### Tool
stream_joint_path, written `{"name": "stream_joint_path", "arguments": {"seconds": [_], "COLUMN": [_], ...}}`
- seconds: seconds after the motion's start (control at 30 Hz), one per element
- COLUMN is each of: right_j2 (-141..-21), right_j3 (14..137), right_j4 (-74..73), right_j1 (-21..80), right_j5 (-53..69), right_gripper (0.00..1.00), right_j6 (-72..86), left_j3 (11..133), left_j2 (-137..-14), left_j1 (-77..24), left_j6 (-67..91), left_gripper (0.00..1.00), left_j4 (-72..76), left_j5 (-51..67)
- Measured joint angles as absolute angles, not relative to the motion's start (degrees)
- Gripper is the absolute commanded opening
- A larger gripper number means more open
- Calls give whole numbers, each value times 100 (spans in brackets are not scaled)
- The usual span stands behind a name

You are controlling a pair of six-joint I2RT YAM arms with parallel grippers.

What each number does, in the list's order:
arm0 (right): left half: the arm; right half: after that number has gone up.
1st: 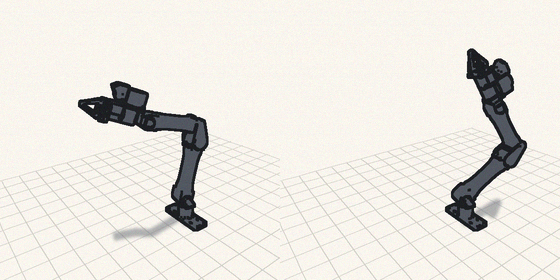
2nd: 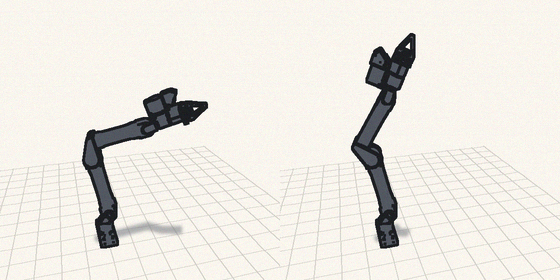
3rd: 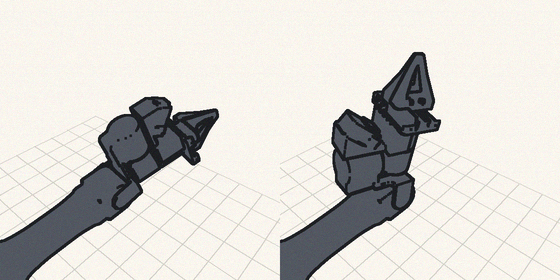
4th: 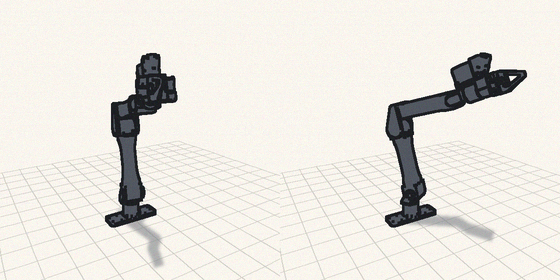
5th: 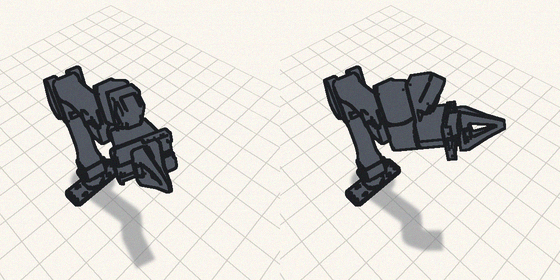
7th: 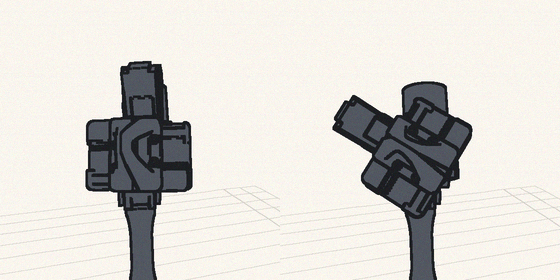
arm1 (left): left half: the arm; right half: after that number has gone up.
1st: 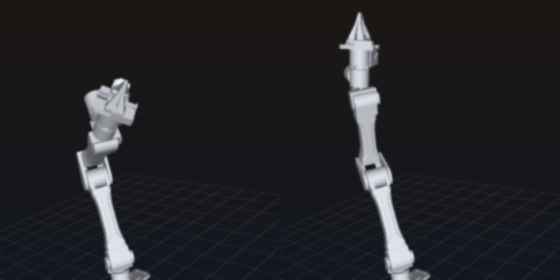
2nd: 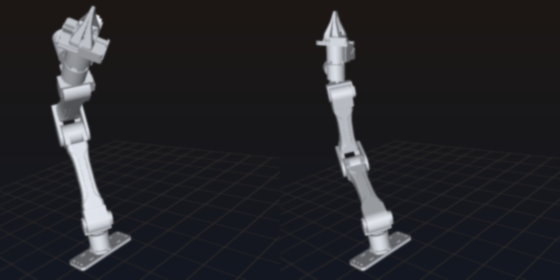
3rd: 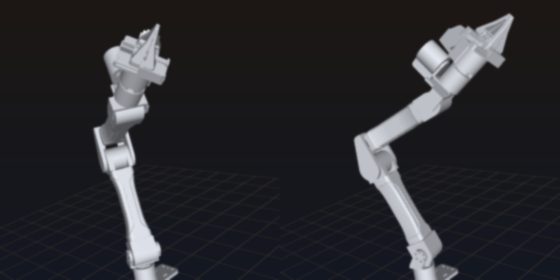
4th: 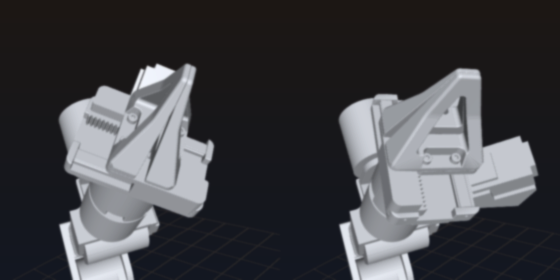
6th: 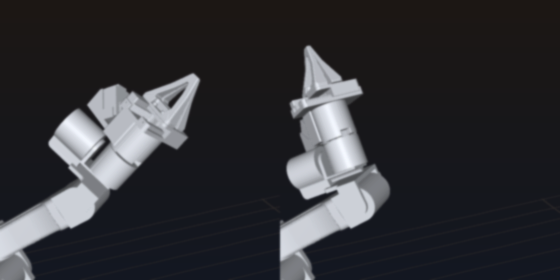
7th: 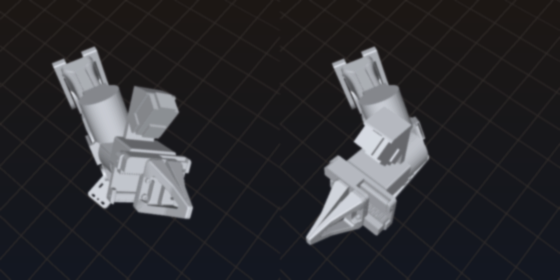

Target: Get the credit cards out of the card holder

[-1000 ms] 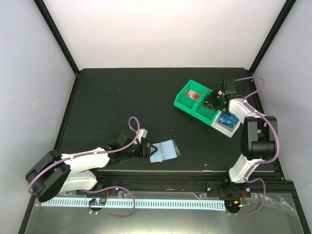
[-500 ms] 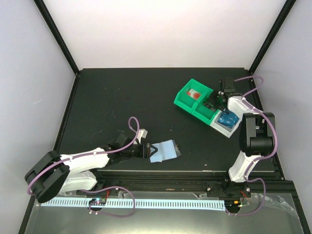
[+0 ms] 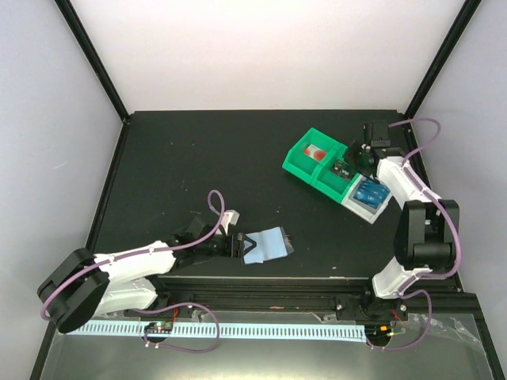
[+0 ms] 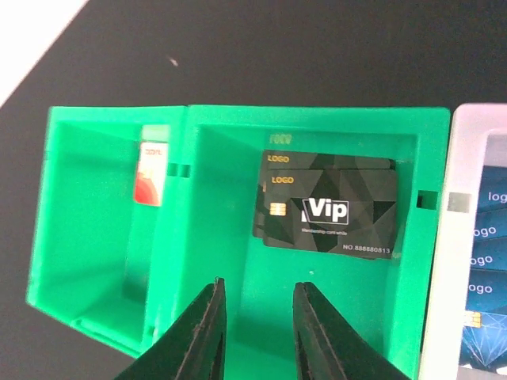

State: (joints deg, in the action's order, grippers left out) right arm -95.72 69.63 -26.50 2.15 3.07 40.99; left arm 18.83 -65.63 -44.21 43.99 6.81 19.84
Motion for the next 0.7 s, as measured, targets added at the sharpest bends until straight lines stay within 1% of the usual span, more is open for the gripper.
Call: {"name": "stream_joint_path", "arguments": {"seconds": [0.2, 0.37, 0.7], "right_j2": [-8860, -8385, -7205], "right_j3": [6635, 6176, 4657], "right_j4": [-2633, -2574, -2104], "right_j1": [298, 578, 1649], "right_j5": [543, 1079, 2025], "right_gripper": [32, 33, 37], "right_j6": [3918, 3616, 3212], "left_j3": [1883, 1855, 1776], "left_j2": [-6510, -6539, -6576], "left_j1": [-4421, -4421, -4421], "left_j6": [4449, 4571, 4827], "left_gripper": [65, 62, 60], "left_j4": [567, 565, 563], "left_j5": [1914, 1793, 1437]}}
